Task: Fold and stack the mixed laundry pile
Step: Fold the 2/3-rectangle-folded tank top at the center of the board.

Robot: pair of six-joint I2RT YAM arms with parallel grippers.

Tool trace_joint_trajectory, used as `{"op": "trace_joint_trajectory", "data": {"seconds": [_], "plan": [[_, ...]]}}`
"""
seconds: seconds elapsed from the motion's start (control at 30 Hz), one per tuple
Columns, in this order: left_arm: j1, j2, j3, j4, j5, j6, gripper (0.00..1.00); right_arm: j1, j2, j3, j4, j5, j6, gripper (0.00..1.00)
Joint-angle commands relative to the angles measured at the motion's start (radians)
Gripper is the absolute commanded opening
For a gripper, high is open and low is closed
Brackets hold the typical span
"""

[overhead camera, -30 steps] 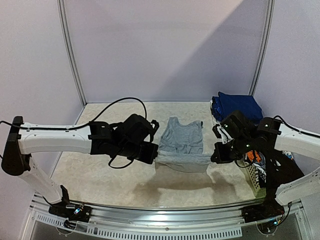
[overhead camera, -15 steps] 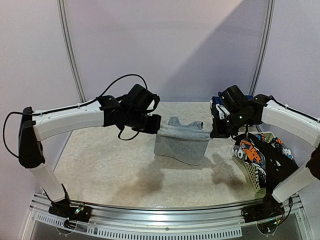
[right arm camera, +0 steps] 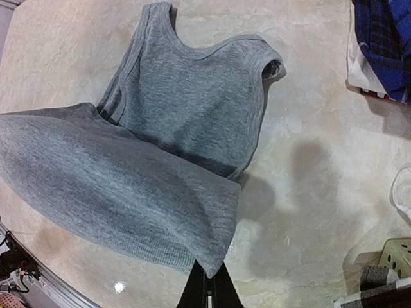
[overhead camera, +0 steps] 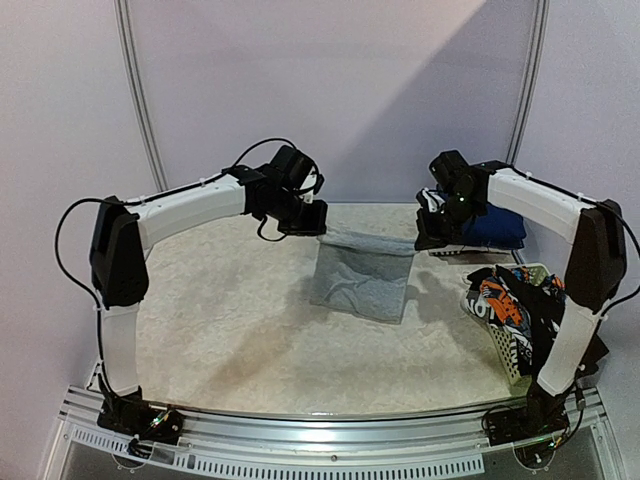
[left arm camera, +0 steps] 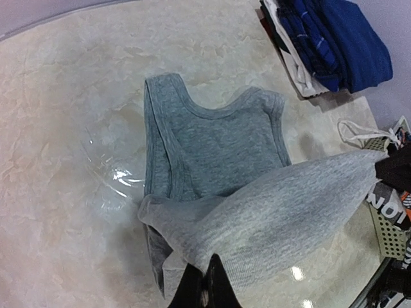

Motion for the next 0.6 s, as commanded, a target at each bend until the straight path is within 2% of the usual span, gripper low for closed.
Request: {"op": "trace_joint_trajectory", "data": {"seconds": [0.0, 0.33, 0.57], "plan": [[0.052, 0.085, 0.104, -0.042, 0.082, 0.019, 0.00, -0.025, 0.094, 0.094, -0.038, -0.053, -0.040, 0.00], [0.109, 0.251, 0.293, -0.030, 0.187, 0.044, 0.00, -0.077, 0.265, 0.264, -0.070, -0.091, -0.062, 0.00], [0.138, 0.330, 0.336, 0.048, 0.257, 0.021, 0.00, -0.097, 0.328, 0.344, -0.076, -0.112, -0.073, 0.00]]}}
